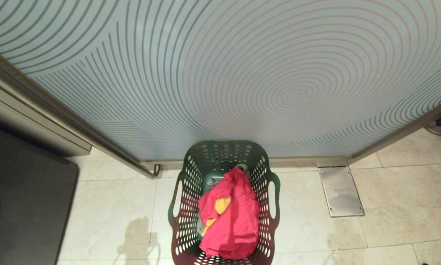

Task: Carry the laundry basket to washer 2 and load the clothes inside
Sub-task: Pick up the clothes basket and put it beside the washing machine

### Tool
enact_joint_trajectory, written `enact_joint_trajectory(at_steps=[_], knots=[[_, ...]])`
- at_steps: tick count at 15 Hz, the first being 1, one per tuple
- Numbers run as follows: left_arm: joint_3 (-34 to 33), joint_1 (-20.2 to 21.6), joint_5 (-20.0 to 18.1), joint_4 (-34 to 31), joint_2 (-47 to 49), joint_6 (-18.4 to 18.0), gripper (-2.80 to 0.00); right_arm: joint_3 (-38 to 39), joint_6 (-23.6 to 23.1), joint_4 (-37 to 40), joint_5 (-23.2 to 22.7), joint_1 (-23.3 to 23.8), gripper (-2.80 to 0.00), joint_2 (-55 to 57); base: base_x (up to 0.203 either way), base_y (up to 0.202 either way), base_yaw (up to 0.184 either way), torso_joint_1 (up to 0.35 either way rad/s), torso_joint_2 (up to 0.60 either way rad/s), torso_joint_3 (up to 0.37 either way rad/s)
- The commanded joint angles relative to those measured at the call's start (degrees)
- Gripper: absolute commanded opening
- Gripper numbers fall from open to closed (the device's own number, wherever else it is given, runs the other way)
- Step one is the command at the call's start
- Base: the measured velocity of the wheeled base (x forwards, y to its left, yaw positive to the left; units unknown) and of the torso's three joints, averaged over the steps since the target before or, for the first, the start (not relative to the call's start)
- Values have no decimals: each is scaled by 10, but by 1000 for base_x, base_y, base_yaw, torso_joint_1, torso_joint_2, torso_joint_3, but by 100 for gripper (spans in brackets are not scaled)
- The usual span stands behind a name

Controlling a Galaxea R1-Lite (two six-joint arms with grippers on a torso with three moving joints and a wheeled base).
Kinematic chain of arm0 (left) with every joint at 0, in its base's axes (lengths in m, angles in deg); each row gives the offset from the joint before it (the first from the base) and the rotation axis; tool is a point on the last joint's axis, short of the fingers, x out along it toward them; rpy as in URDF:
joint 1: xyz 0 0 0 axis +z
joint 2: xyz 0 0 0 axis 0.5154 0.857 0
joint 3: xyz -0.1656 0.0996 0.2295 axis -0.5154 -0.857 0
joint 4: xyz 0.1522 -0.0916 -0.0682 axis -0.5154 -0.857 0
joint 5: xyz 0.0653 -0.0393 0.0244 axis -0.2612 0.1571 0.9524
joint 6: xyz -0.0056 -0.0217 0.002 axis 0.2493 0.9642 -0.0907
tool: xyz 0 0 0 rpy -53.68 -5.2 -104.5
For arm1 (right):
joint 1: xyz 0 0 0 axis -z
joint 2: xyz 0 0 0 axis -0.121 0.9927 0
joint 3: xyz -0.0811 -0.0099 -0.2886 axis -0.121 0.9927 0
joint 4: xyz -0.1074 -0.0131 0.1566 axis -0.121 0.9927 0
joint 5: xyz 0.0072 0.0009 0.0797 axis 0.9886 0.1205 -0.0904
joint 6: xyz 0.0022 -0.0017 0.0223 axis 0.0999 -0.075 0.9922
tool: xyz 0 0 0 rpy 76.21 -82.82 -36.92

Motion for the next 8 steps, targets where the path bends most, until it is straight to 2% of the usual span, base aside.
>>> enact_joint_trajectory(at_steps=[1, 4, 8], knots=[[78, -1, -13, -57, 56, 1, -280, -108, 11, 62, 22, 0, -280, 37, 0, 0, 0, 0, 0, 0], [174, -6, -48, -126, 229, 10, -280, -232, 35, 157, 20, 0, -280, 185, 0, 0, 0, 0, 0, 0], [259, -10, -82, -122, 496, 16, -280, -330, 45, 161, -4, -1, -280, 439, 0, 0, 0, 0, 0, 0]])
